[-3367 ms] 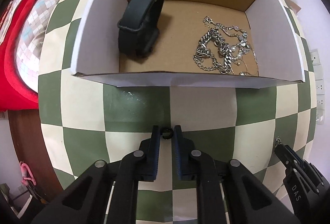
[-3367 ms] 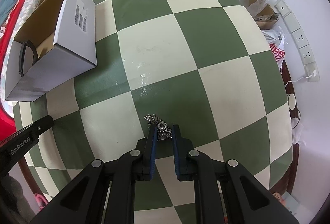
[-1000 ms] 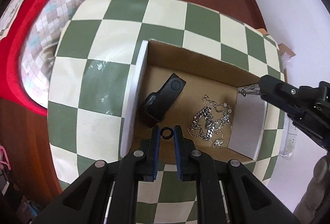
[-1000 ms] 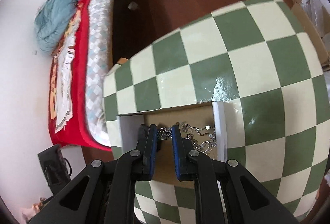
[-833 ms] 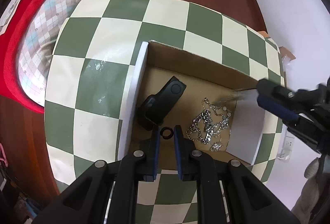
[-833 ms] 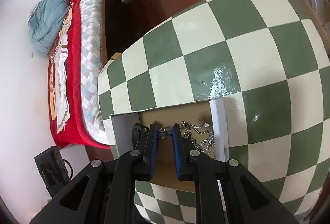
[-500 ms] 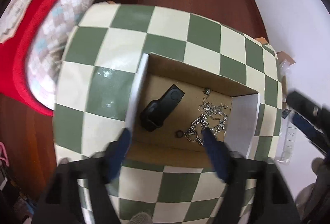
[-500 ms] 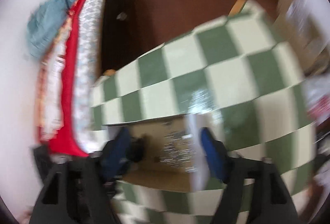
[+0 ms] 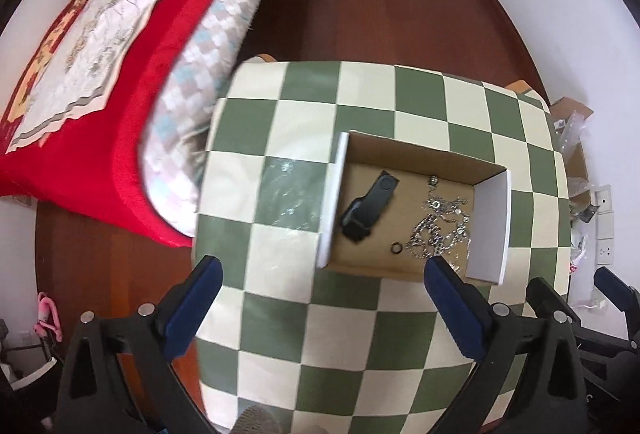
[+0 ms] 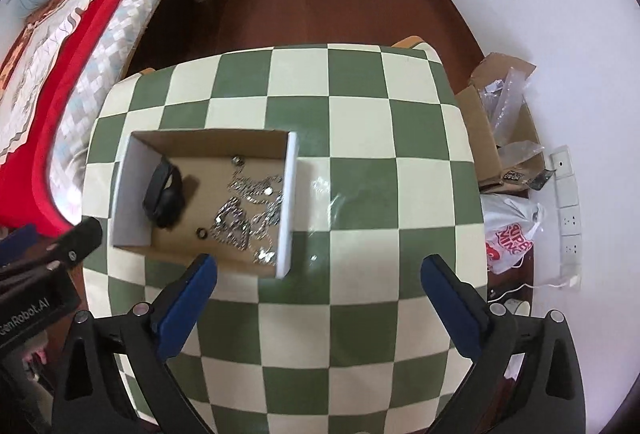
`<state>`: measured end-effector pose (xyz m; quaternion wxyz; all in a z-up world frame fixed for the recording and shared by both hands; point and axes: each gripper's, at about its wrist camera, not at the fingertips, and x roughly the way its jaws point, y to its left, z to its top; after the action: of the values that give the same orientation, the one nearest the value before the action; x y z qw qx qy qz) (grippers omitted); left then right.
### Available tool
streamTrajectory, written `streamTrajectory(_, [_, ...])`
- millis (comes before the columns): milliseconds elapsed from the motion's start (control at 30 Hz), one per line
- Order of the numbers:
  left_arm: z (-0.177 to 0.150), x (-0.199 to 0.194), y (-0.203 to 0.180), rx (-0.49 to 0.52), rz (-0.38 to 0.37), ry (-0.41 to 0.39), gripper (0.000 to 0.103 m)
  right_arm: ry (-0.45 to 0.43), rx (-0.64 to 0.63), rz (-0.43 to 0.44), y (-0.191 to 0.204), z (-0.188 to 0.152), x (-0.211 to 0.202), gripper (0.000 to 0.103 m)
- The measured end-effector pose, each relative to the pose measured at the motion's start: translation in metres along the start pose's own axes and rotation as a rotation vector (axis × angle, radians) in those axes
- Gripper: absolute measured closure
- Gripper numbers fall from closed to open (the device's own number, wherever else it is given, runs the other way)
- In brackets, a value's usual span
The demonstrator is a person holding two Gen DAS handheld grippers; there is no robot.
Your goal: Organize jewelry
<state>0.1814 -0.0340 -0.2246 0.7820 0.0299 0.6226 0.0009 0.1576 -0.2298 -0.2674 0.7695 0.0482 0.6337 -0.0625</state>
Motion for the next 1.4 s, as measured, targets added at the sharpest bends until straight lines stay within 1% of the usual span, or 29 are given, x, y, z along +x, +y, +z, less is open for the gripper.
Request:
streamTrajectory(100, [-0.006, -0.011, 0.010, -0.008, 0.016, -0.012, 0.000, -0.011, 0.011, 0.011, 0.005, -0.008, -0.012, 0.000])
streamTrajectory(200, [-0.011, -0.027, 0.017, -0.006, 0.032, -0.040, 0.000, -0.028, 0.022, 0.016, 0.008, -0.015, -0.028, 0.000])
streamTrajectory(300, [-0.015, -0.042, 0.022, 0.000, 0.036, -0.055, 0.000, -0.046, 0.029, 0.015, 0.010, -0.019, -0.047, 0.000])
streamTrajectory(400, [-0.018, -0.065, 0.025, 0.015, 0.046, -0.074, 0.000, -0.065, 0.036, 0.020, 0.009, -0.022, -0.070, 0.000])
streamTrajectory(533, [-0.021, -0.107, 0.030, 0.027, 0.055, -0.116, 0.000, -0.106, 0.042, 0.034, 0.010, -0.026, -0.111, 0.000])
streamTrajectory(667, [-0.024, -0.143, 0.033, 0.037, 0.044, -0.136, 0.000, -0.139, 0.030, 0.046, 0.013, -0.032, -0.153, 0.000])
streamTrajectory(800, [-0.029, -0.181, 0.032, 0.053, 0.025, -0.173, 0.000, -0.172, 0.009, 0.051, 0.017, -0.039, -0.194, 0.000])
streamTrajectory(1000, [-0.037, -0.223, 0.031, 0.040, -0.008, -0.186, 0.000, -0.203, -0.002, 0.038, 0.016, -0.049, -0.249, 0.000])
streamTrajectory(1200, [-0.042, -0.247, 0.034, 0.029, -0.022, -0.196, 0.000, -0.245, -0.002, 0.031, 0.010, -0.052, -0.290, 0.000])
streamTrajectory(1400, [-0.044, -0.264, 0.037, 0.006, -0.017, -0.211, 0.000, -0.266, -0.003, 0.027, 0.007, -0.050, -0.309, 0.000])
